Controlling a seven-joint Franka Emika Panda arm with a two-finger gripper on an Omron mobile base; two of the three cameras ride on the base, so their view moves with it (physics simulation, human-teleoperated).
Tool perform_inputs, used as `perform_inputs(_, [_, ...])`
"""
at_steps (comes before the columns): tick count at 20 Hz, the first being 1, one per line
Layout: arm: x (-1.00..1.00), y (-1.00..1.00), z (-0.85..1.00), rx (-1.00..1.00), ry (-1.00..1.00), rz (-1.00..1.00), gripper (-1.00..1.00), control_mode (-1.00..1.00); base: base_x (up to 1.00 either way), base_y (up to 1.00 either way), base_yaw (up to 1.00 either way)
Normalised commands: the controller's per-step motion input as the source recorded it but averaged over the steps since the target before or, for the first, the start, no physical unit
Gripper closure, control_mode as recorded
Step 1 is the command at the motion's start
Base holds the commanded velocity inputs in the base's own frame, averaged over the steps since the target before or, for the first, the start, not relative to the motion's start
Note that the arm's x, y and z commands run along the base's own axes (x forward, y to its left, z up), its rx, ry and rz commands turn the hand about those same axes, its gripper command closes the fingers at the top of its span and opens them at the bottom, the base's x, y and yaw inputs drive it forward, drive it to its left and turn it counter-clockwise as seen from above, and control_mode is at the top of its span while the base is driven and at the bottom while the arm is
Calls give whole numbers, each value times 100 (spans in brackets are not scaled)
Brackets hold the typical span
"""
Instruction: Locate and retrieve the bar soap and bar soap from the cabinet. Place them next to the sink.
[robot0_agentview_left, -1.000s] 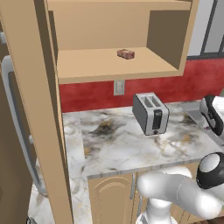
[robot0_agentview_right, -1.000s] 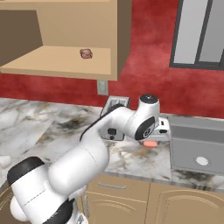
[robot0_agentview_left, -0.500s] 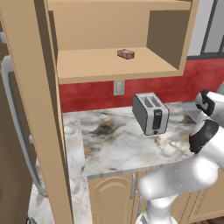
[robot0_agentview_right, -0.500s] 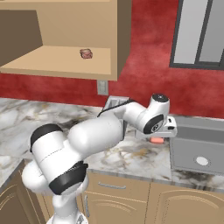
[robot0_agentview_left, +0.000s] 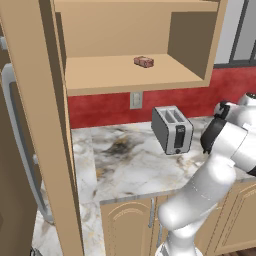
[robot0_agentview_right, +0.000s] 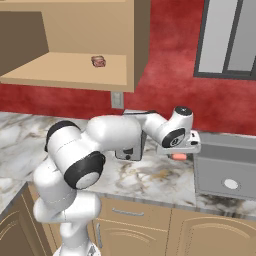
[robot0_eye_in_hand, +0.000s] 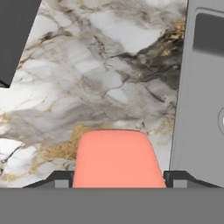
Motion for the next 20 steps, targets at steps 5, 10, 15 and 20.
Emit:
perform_inputs(5, [28,-2,-40,0,-7,1,100,-100,0,0,0])
perform_inputs(10, [24,-5,-29,0,-10,1,100,-100,0,0,0])
perform_inputs(15, [22,-6,-9,-2,-5,2,100,-100,0,0,0])
perform_inputs(20, [20,-12,-12,-5,0,3,100,-100,0,0,0])
